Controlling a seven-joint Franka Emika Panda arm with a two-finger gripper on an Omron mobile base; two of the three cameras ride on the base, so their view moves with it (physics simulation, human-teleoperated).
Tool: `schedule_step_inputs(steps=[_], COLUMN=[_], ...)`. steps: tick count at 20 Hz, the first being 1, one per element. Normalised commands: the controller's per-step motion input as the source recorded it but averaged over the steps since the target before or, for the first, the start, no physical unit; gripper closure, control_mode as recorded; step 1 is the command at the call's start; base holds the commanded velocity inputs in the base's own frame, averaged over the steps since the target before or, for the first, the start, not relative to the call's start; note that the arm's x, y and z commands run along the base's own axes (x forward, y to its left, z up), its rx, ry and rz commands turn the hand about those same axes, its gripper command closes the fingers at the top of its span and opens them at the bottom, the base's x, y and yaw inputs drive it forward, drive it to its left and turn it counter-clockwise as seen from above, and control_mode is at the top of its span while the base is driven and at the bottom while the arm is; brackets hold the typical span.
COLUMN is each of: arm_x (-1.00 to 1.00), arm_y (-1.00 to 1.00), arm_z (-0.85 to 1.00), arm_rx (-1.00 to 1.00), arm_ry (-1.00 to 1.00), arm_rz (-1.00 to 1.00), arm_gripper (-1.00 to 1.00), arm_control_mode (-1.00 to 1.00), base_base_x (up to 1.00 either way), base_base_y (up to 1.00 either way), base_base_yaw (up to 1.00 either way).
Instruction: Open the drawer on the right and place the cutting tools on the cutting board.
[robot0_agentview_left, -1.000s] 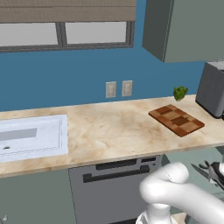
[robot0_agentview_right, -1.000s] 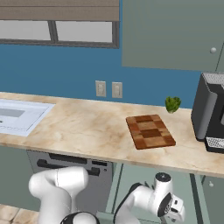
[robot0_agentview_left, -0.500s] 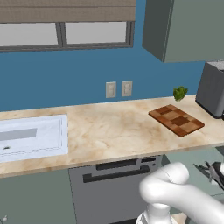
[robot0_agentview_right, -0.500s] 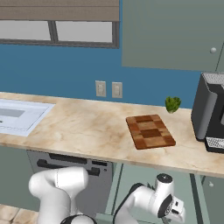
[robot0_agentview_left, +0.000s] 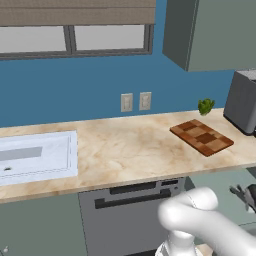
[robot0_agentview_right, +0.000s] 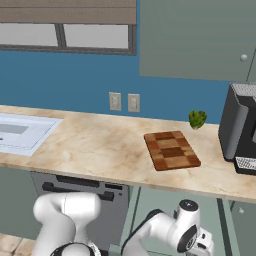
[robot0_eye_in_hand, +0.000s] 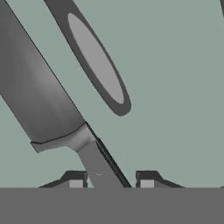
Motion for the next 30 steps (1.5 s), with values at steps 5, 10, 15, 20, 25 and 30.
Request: schedule_step_inputs(steps=[5, 10, 15, 20, 25, 30], arm_x=[-0.01, -0.04, -0.46, -0.73, -0.18, 0.02], arm_y=[0.00, 0.00, 0.00, 0.18, 0.52, 0.60], arm_z=[0.87, 0.59, 0.32, 0.67, 0.99, 0.93], arm_rx=[0.00, 0.00, 0.00, 0.00, 0.00, 0.00], arm_ry=[0.00, 0.00, 0.00, 0.00, -0.05, -0.04], arm_rz=[0.00, 0.00, 0.02, 0.06, 0.07, 0.05], arm_gripper=[1.00, 1.00, 1.00, 1.00, 1.00, 1.00], arm_control_mode=[-1.00, -1.00, -1.00, -1.00, -1.00, -1.00], base_base_x=[0.00, 0.00, 0.00, 0.00, 0.00, 0.00], base_base_y=[0.00, 0.00, 0.00, 0.00, 0.00, 0.00], base_base_yaw=[0.00, 0.00, 0.00, 0.00, 0.00, 0.00])
